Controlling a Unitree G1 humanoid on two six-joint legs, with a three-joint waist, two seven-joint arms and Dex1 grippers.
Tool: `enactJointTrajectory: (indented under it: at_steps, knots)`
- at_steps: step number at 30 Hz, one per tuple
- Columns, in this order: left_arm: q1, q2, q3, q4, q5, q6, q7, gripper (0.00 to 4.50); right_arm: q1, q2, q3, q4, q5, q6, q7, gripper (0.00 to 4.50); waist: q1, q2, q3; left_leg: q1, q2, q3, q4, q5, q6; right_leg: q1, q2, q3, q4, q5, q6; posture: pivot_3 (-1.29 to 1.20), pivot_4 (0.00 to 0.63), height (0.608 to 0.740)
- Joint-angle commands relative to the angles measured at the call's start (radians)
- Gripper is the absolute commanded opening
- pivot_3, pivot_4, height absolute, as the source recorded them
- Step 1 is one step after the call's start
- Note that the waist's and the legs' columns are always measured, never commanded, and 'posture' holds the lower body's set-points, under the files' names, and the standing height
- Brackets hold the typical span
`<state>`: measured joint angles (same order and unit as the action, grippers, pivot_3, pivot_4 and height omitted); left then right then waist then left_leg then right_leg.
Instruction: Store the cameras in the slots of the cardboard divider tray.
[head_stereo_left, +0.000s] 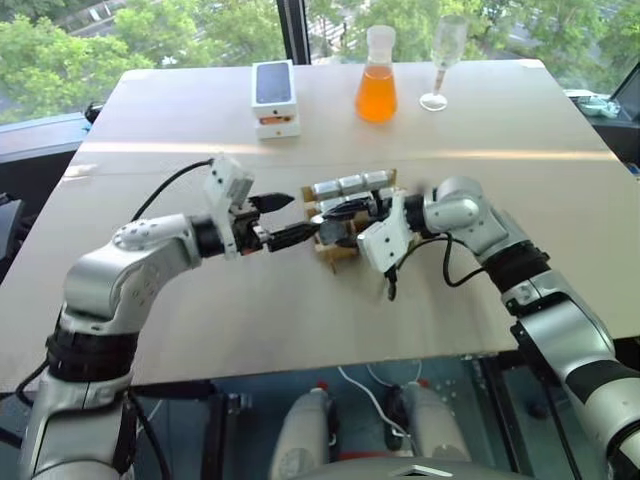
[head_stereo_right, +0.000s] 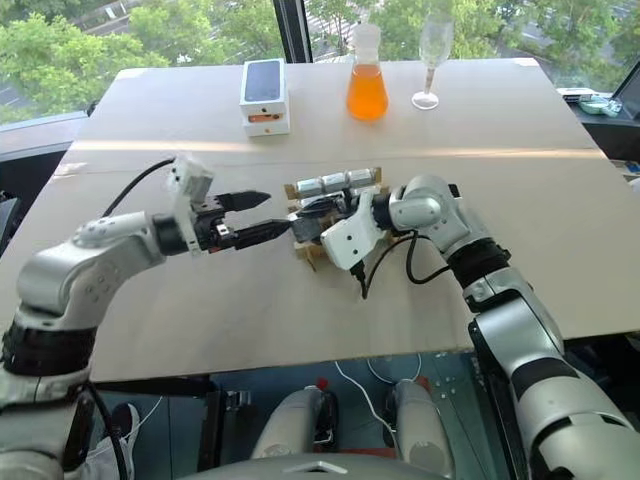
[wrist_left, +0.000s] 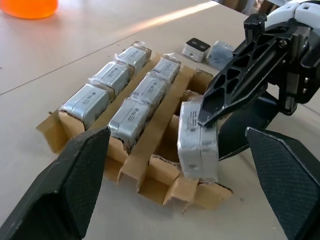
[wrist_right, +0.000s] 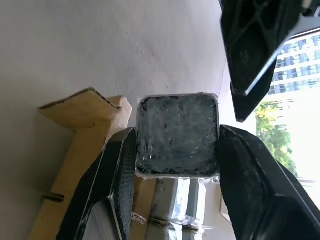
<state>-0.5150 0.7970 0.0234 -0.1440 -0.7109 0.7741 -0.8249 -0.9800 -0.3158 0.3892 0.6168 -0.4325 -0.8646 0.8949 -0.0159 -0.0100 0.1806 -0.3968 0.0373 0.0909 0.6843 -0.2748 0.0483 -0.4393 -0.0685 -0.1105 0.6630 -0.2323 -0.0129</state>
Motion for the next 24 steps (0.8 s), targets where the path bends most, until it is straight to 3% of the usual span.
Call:
enactJointTrajectory:
  at_steps: [1, 11, 14, 20, 24]
  knots:
    - [-0.06, 0.033, -0.045, 0.032, 0.039, 0.017, -0.086, 4.5, -0.048, -0.002, 0.01, -0.054, -0.052, -0.007, -0.097, 1.82, 0.0, 0.0, 0.0, 0.0, 0.0, 0.0, 0.0, 0.0, 0.0, 0.0, 0.0, 0.0, 0.0, 0.0, 0.0, 0.0, 0.15, 0.74]
    - [-0.14, 0.011, -0.12, 0.134, 0.16, -0.014, -0.171, 4.5, -0.061, 0.004, 0.051, -0.068, -0.069, 0.022, -0.163, 1.82, 0.001, 0.0, 0.0, 0.0, 0.001, 0.0, 0.001, 0.001, -0.001, 0.0, 0.003, 0.002, 0.001, 0.0, 0.0, 0.0, 0.15, 0.74]
    - [-0.156, -0.018, -0.111, 0.155, 0.172, -0.027, -0.17, 3.76, -0.056, -0.003, 0.062, -0.067, -0.063, 0.022, -0.155, 1.82, 0.002, -0.001, 0.0, 0.0, 0.001, 0.0, 0.001, 0.001, -0.001, 0.0, 0.003, 0.002, 0.001, 0.0, 0.0, 0.0, 0.15, 0.74]
    - [-0.173, -0.05, -0.085, 0.164, 0.174, -0.008, -0.178, 0.96, -0.06, -0.011, 0.081, -0.063, -0.057, 0.027, -0.156, 1.82, 0.003, -0.001, 0.0, 0.0, 0.001, 0.0, 0.001, 0.001, -0.001, 0.0, 0.003, 0.002, 0.001, 0.0, 0.0, 0.0, 0.15, 0.74]
    - [-0.17, -0.05, -0.091, 0.159, 0.182, -0.007, -0.192, 0.84, -0.063, -0.013, 0.088, -0.062, -0.056, 0.024, -0.154, 1.82, 0.001, -0.001, 0.0, 0.0, 0.001, 0.0, 0.001, 0.001, -0.001, -0.001, 0.003, 0.002, 0.002, 0.0, 0.0, 0.0, 0.15, 0.74]
